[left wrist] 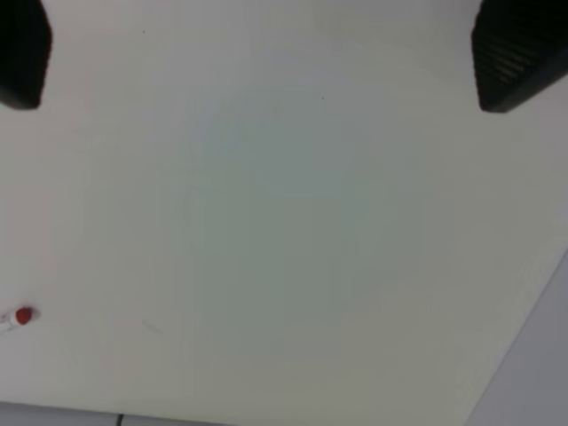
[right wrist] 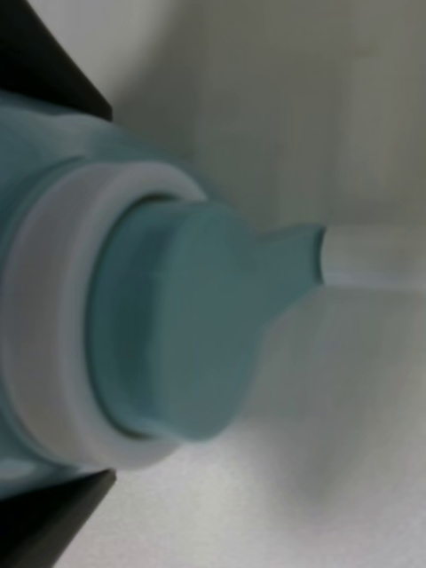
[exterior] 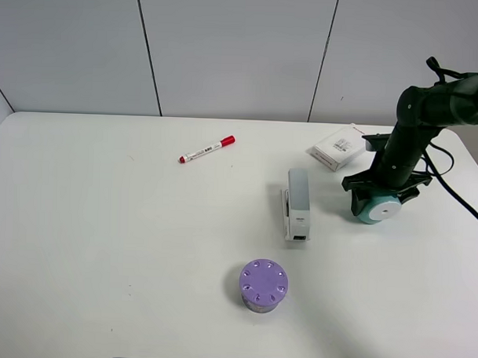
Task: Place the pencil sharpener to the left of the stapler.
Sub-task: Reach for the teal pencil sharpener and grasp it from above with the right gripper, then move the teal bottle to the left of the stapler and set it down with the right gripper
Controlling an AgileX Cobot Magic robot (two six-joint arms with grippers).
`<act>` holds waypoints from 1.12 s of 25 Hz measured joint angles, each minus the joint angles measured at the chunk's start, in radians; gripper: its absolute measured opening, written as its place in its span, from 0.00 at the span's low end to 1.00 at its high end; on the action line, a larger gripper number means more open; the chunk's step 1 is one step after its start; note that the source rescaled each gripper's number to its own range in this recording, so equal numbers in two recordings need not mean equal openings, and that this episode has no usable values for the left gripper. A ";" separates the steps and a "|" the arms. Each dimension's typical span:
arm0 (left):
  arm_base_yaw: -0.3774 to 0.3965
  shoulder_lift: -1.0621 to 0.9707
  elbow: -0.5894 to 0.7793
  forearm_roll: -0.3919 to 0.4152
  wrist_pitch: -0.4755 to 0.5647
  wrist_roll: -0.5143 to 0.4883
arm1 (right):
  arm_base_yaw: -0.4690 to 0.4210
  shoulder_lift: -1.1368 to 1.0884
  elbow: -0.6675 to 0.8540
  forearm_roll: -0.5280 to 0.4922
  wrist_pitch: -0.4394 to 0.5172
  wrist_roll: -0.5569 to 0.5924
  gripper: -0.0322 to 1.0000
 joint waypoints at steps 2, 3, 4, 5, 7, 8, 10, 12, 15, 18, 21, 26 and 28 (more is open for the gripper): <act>0.000 0.000 0.000 0.000 0.000 0.000 | 0.000 0.000 0.000 0.004 0.000 0.000 0.05; 0.000 0.000 0.000 0.000 0.000 0.000 | 0.000 0.000 0.000 0.006 -0.001 0.000 0.05; 0.000 0.000 0.000 0.000 0.000 0.000 | 0.000 0.000 0.000 0.008 -0.002 0.000 0.05; 0.000 0.000 0.000 0.000 0.000 0.000 | 0.000 0.000 0.000 0.008 -0.002 0.000 0.05; 0.000 0.000 0.000 0.000 0.000 0.000 | 0.000 0.000 0.000 0.009 -0.003 0.000 0.05; 0.000 0.000 0.000 0.000 0.000 0.000 | 0.000 0.000 0.000 0.009 -0.003 0.000 0.05; 0.000 0.000 0.000 0.000 0.000 0.000 | 0.000 0.000 0.000 0.010 -0.003 0.000 0.05; 0.000 0.000 0.000 0.000 0.000 0.000 | 0.000 0.000 0.000 0.010 -0.003 0.000 0.05; 0.000 0.000 0.000 0.000 0.000 0.000 | 0.000 0.000 0.000 0.010 -0.003 0.000 0.05; 0.000 0.000 0.000 0.000 0.000 0.000 | 0.000 0.000 0.000 0.010 -0.001 0.000 0.05; 0.000 0.000 0.000 0.000 0.000 0.000 | 0.000 -0.001 0.000 0.019 -0.001 0.000 0.05; 0.000 0.000 0.000 0.000 0.000 0.000 | 0.000 -0.041 0.000 0.026 0.002 0.000 0.05; 0.000 0.000 0.000 0.000 0.000 0.000 | 0.000 -0.069 0.000 0.026 0.002 0.000 0.05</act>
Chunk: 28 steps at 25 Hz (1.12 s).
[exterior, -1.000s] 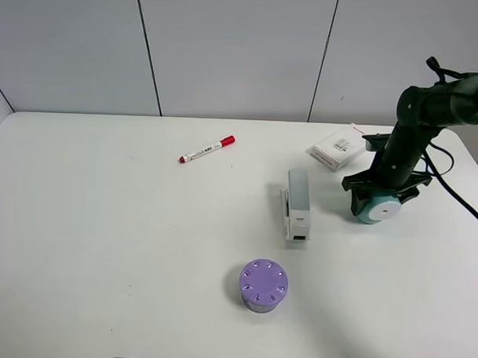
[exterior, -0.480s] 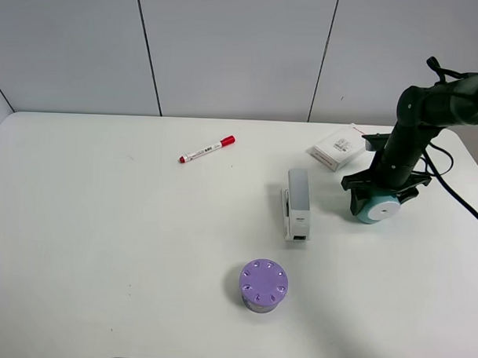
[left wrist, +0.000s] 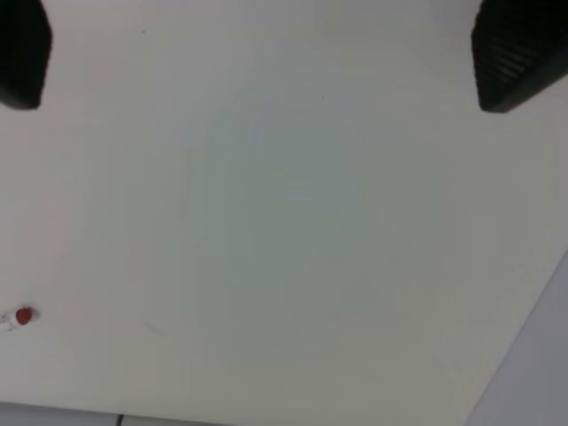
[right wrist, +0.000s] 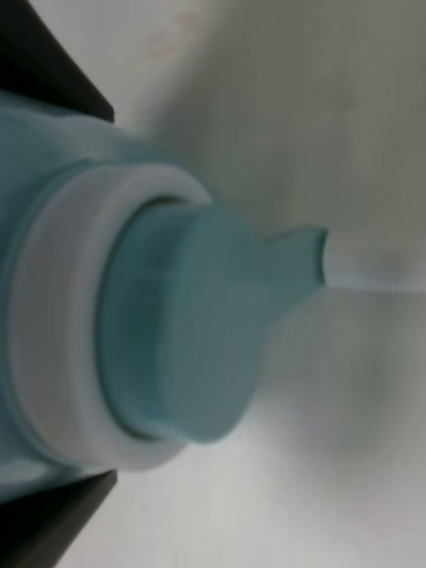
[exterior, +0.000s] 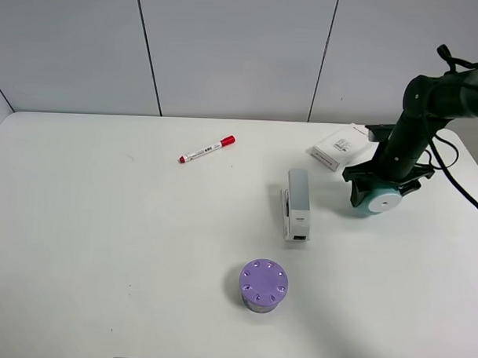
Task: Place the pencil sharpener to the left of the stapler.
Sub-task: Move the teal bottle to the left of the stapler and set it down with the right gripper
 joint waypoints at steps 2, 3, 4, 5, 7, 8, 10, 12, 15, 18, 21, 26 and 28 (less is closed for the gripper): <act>0.000 0.000 0.000 0.000 0.000 0.000 | 0.000 -0.023 0.000 0.000 0.006 0.000 0.05; 0.000 0.000 0.000 0.000 0.000 0.000 | 0.000 -0.035 0.000 0.000 0.009 0.000 0.05; 0.000 0.000 0.000 0.000 0.000 0.000 | 0.000 -0.045 0.000 0.000 0.011 0.000 0.05; 0.000 0.000 0.000 0.000 0.000 0.000 | 0.000 -0.058 0.000 0.000 0.015 0.000 0.05; 0.000 0.000 0.000 0.000 0.000 0.000 | 0.000 -0.085 0.000 0.000 0.024 0.000 0.05; 0.000 0.000 0.000 0.000 0.000 0.000 | 0.000 -0.095 0.000 0.000 0.028 0.000 0.05; 0.000 0.000 0.000 0.000 0.000 0.000 | 0.000 -0.125 0.000 0.000 0.031 0.000 0.05; 0.000 0.000 0.000 0.000 0.000 0.000 | 0.000 -0.151 0.000 0.000 0.031 0.000 0.05; 0.000 0.000 0.000 0.000 0.000 0.000 | 0.000 -0.190 0.000 0.000 0.032 0.001 0.05; 0.000 0.000 0.000 0.000 0.000 0.000 | 0.000 -0.229 0.000 0.000 0.034 0.003 0.05; 0.000 0.000 0.000 0.000 0.000 0.000 | 0.000 -0.258 0.000 0.002 0.034 0.004 0.05; 0.000 0.000 0.000 0.000 0.000 0.000 | 0.003 -0.287 -0.020 0.038 0.066 0.009 0.05; 0.000 0.000 0.000 0.000 0.000 0.000 | 0.018 -0.292 -0.051 0.045 0.088 0.010 0.05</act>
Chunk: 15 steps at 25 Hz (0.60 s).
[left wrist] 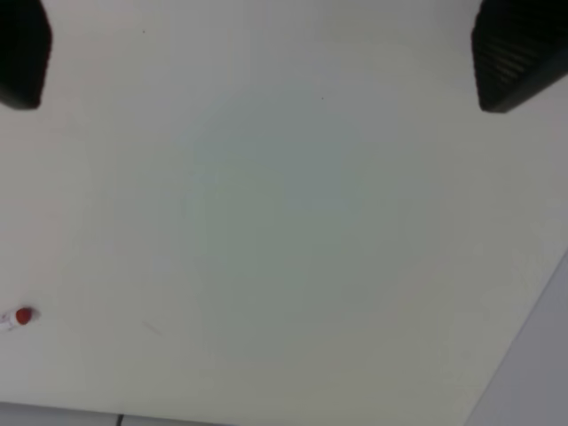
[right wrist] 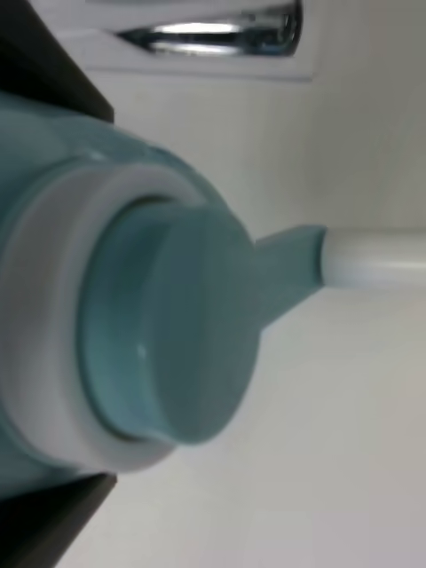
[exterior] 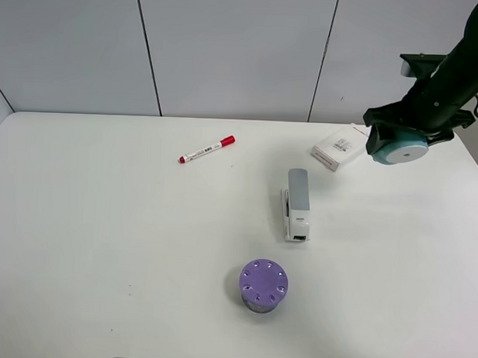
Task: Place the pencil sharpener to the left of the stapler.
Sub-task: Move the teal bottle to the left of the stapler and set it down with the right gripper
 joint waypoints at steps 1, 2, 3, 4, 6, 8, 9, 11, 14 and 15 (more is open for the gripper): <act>0.000 0.000 0.000 0.000 0.000 0.000 | 0.015 -0.001 -0.018 0.003 0.007 0.000 0.05; 0.000 0.000 0.000 0.000 0.000 0.000 | 0.032 -0.002 -0.034 0.004 0.011 0.000 0.05; 0.000 0.000 0.000 0.000 0.000 0.000 | 0.053 -0.002 -0.053 0.006 0.019 0.000 0.05; 0.000 0.000 0.000 0.000 0.000 0.000 | 0.072 -0.002 -0.071 0.006 0.025 0.000 0.05; 0.000 0.000 0.000 0.000 0.000 0.000 | 0.120 -0.002 -0.103 0.006 0.026 0.000 0.05; 0.000 0.000 0.000 0.000 0.000 0.000 | 0.167 -0.002 -0.133 0.006 0.029 0.000 0.05; 0.000 0.000 0.000 0.000 0.000 0.000 | 0.194 -0.002 -0.144 0.006 0.029 0.000 0.05; 0.000 0.000 0.000 0.000 0.000 0.000 | 0.243 -0.002 -0.166 0.006 0.029 0.000 0.05; 0.000 0.000 0.000 0.000 0.000 0.000 | 0.323 -0.002 -0.175 0.007 0.021 0.000 0.05; 0.000 0.000 0.000 0.000 0.000 0.000 | 0.345 -0.002 -0.175 0.007 0.017 0.000 0.05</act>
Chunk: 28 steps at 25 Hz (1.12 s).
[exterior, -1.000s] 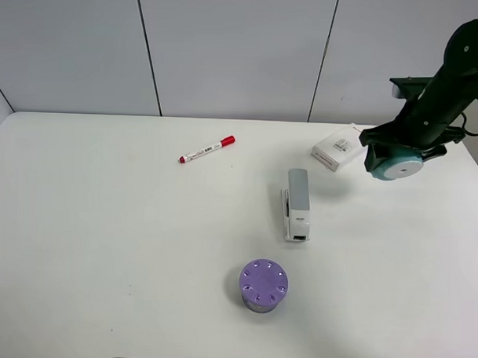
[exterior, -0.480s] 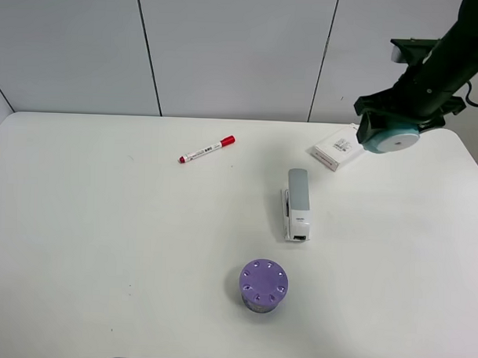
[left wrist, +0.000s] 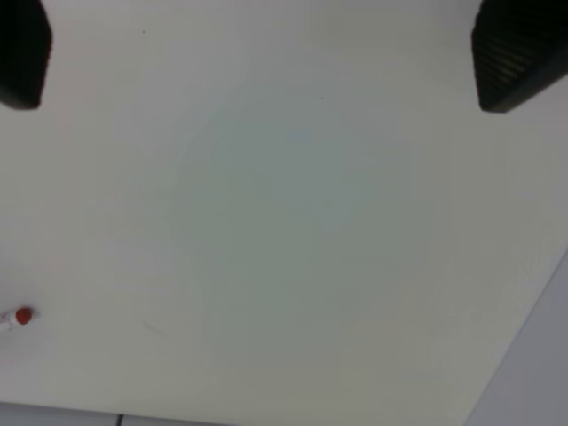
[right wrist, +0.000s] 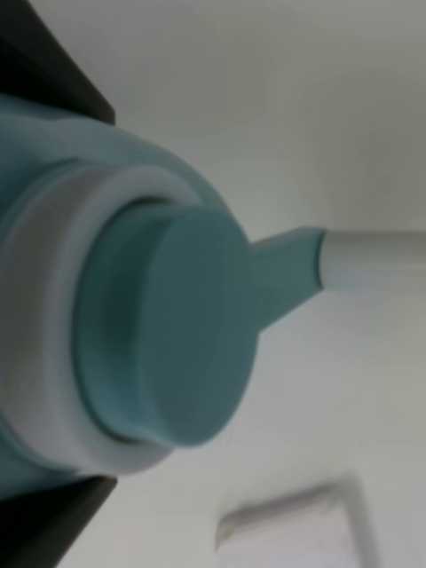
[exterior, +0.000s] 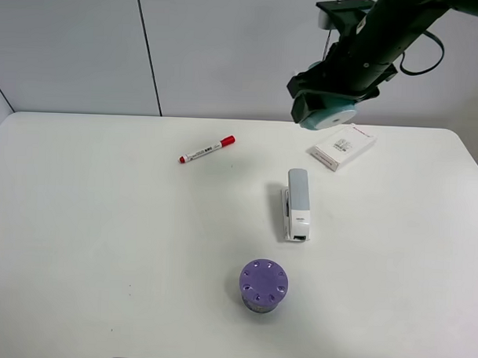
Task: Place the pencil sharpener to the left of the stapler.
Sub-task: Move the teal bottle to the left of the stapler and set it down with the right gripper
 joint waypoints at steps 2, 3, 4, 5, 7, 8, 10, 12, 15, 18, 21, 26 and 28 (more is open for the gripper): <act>0.000 0.000 0.000 0.000 0.000 0.000 | 0.052 0.001 0.000 0.000 -0.022 0.000 0.05; 0.000 0.000 0.000 0.000 0.000 0.000 | 0.073 0.001 0.000 0.000 -0.038 0.000 0.05; 0.000 0.000 0.000 0.000 0.000 0.000 | 0.099 0.001 0.000 0.000 -0.052 0.000 0.05; 0.000 0.000 0.000 0.000 0.000 0.000 | 0.124 0.002 0.000 0.000 -0.071 0.000 0.05; 0.000 0.000 0.000 0.000 0.000 0.000 | 0.166 0.013 0.000 0.000 -0.098 0.000 0.05; 0.000 0.000 0.000 0.000 0.000 0.000 | 0.188 0.021 -0.001 0.001 -0.104 0.000 0.05; 0.000 0.000 0.000 0.000 0.000 0.000 | 0.225 0.053 -0.010 0.002 -0.108 0.000 0.05; 0.000 0.000 0.000 0.000 0.000 0.000 | 0.260 0.094 -0.023 0.004 -0.116 0.000 0.05; 0.000 0.000 0.000 0.000 0.000 0.000 | 0.295 0.168 -0.064 0.007 -0.120 0.000 0.05; 0.000 0.000 0.000 0.000 0.000 0.000 | 0.307 0.249 -0.120 0.024 -0.120 0.000 0.05; 0.000 0.000 0.000 0.000 0.000 0.000 | 0.307 0.318 -0.176 0.031 -0.116 0.000 0.05; 0.000 0.000 0.000 0.000 0.000 0.000 | 0.307 0.410 -0.251 0.031 -0.057 0.000 0.05; 0.000 0.000 0.000 0.000 0.000 0.000 | 0.307 0.442 -0.274 0.032 -0.036 0.000 0.05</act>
